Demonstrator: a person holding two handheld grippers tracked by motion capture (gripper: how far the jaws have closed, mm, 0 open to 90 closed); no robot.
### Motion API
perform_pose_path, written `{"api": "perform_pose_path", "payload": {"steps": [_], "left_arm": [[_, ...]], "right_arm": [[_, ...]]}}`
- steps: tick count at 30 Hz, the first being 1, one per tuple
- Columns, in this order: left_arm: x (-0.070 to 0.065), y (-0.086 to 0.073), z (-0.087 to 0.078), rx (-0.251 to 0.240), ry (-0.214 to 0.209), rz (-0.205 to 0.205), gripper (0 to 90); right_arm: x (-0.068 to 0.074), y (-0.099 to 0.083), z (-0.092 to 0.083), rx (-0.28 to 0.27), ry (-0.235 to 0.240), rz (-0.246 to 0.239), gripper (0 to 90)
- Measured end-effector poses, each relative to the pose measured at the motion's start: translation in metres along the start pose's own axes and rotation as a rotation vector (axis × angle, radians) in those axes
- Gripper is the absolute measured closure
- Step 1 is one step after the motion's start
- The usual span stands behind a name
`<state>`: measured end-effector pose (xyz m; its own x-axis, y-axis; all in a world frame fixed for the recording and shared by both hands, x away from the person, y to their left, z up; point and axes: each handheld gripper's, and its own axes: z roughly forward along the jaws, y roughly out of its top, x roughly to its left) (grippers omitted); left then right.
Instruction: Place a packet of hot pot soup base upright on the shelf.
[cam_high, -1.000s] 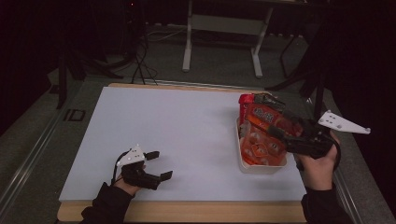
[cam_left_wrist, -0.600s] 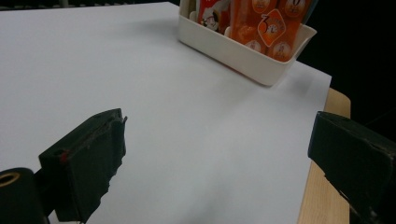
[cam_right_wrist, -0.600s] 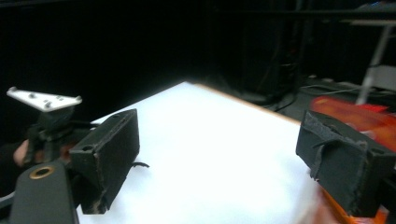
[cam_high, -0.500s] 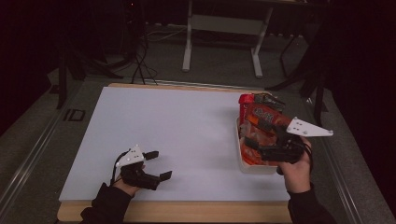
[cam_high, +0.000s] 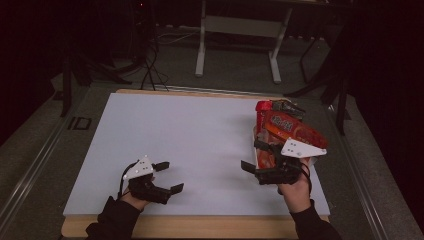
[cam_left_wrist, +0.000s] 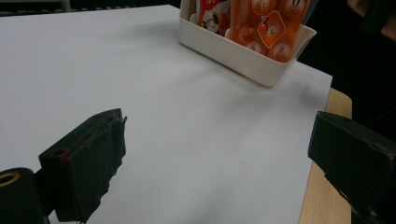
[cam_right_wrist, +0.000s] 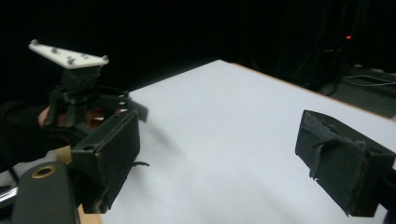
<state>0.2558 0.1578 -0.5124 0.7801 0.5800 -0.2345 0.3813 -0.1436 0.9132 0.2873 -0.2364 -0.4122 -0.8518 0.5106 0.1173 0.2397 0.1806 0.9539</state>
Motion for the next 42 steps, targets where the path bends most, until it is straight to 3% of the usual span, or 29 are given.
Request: {"api": "perform_pose_path", "payload": {"steps": [1,6,14,42], "left_arm": [[0.0,0.0,0.0,0.0,0.001,0.0,4.5],[-0.002,0.0,0.001,0.006,-0.001,0.012,4.5],[-0.003,0.0,0.001,0.005,-0.007,0.018,4.5],[-0.004,-0.001,0.002,0.002,-0.019,0.021,4.5]], "right_arm": [[0.002,-0.005,0.005,0.015,0.024,0.001,13.8],[0.005,-0.014,0.011,0.037,0.048,-0.002,13.7],[0.007,-0.034,0.016,0.084,0.023,-0.012,13.7],[0.003,-0.065,-0.009,0.207,0.038,-0.022,13.7]]}}
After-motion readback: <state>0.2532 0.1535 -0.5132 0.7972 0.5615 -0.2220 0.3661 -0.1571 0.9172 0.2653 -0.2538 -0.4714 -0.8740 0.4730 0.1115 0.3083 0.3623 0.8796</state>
